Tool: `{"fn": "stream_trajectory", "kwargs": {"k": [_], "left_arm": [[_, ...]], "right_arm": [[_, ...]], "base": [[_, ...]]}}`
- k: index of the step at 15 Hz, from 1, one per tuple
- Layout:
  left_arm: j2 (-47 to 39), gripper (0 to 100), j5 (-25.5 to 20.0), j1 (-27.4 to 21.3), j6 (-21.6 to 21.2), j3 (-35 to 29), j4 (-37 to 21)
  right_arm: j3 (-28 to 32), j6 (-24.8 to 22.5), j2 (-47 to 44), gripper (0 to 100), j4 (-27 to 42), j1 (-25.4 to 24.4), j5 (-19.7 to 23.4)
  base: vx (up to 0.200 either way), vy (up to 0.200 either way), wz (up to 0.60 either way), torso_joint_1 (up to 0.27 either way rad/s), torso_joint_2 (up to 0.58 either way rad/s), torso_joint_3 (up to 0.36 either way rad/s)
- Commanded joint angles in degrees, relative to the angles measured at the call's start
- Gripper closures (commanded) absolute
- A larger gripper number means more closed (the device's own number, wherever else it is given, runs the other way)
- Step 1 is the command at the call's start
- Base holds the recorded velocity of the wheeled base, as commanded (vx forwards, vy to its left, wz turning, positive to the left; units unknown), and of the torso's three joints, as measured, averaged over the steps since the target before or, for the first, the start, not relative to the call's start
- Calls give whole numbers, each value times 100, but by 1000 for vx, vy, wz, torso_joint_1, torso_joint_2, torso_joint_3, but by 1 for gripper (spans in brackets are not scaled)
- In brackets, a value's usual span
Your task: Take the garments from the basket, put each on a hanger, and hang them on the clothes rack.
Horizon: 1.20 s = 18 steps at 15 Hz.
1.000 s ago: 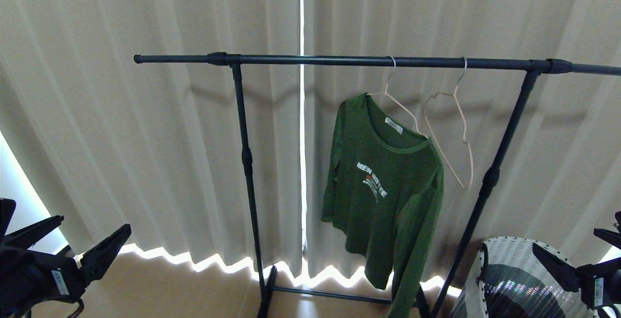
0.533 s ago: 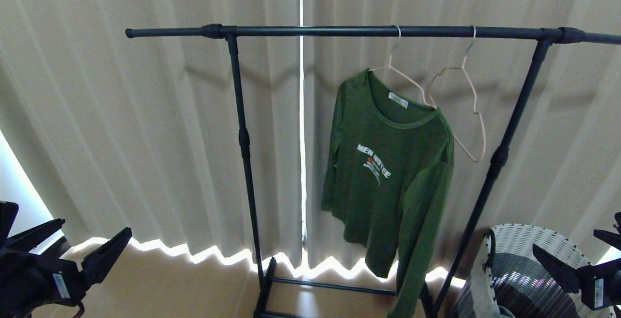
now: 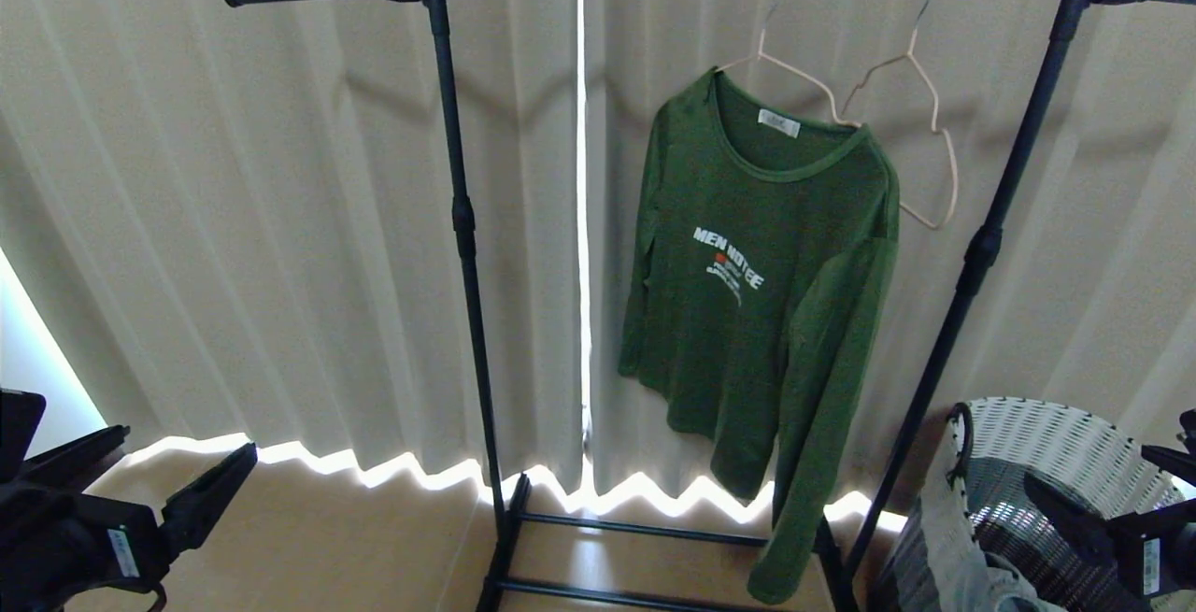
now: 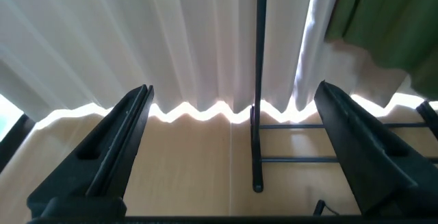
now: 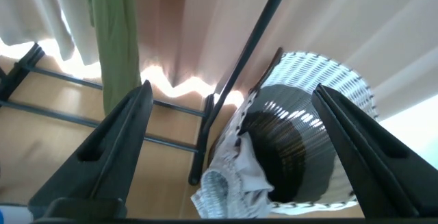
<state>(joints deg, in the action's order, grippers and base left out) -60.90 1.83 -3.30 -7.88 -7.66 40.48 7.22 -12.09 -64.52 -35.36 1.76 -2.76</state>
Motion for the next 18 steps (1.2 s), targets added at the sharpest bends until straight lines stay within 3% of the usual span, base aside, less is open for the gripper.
{"fn": "stream_trajectory", "kwargs": {"k": [1, 4, 13, 18], "left_arm": [[-80, 0, 2, -12, -4, 1, 3], [-80, 0, 2, -171, -12, 18, 3], [158, 0, 2, -434, -56, 142, 12], [386, 0, -7, -487, -452, 247, 12]], "right_arm": [[-1, -4, -16, 0, -6, 0, 3], [-10, -56, -7, 0, -6, 0, 3], [-168, -250, 28, 0, -41, -17, 29], [-177, -250, -7, 0, -32, -17, 38]], "base": [[0, 0, 0, -124, 461, 325], [0, 0, 0, -87, 326, 230], [0, 0, 0, -3, 20, 9], [0, 0, 0, 0, 0, 0]]}}
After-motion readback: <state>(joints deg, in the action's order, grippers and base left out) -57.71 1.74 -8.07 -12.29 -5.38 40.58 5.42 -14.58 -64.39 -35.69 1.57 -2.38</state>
